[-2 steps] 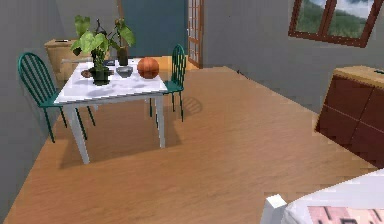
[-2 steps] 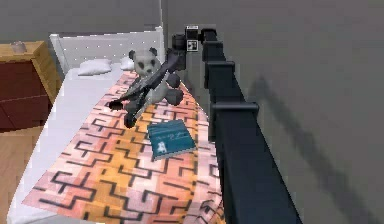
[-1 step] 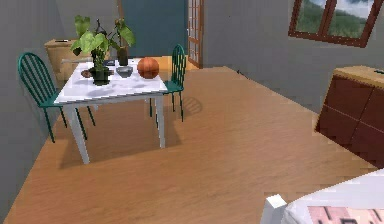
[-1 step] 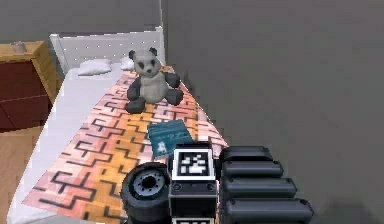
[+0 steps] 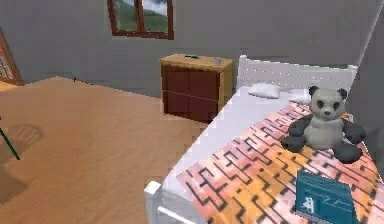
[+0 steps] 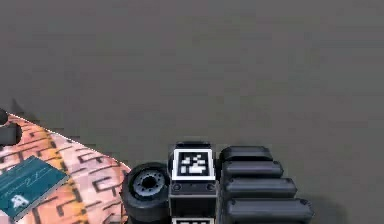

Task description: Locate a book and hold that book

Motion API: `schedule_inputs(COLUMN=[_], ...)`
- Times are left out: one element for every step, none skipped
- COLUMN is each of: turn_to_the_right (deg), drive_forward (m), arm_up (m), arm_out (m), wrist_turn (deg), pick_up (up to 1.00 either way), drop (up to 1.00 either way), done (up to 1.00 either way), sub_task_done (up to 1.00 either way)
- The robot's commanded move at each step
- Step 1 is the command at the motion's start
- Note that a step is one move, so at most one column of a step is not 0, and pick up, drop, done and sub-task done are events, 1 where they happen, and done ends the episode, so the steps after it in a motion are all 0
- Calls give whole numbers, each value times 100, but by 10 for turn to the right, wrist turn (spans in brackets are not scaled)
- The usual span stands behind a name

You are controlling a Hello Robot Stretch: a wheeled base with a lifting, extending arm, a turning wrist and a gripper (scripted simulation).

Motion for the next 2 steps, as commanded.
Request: schedule_inputs(turn_to_the_right=[450,300], drive_forward=[0,0], arm_up=[0,0], arm_out=[0,0], wrist_turn=[0,0], pick_up=[0,0], drop=[0,0], done=[0,0], sub_task_done=[0,0])
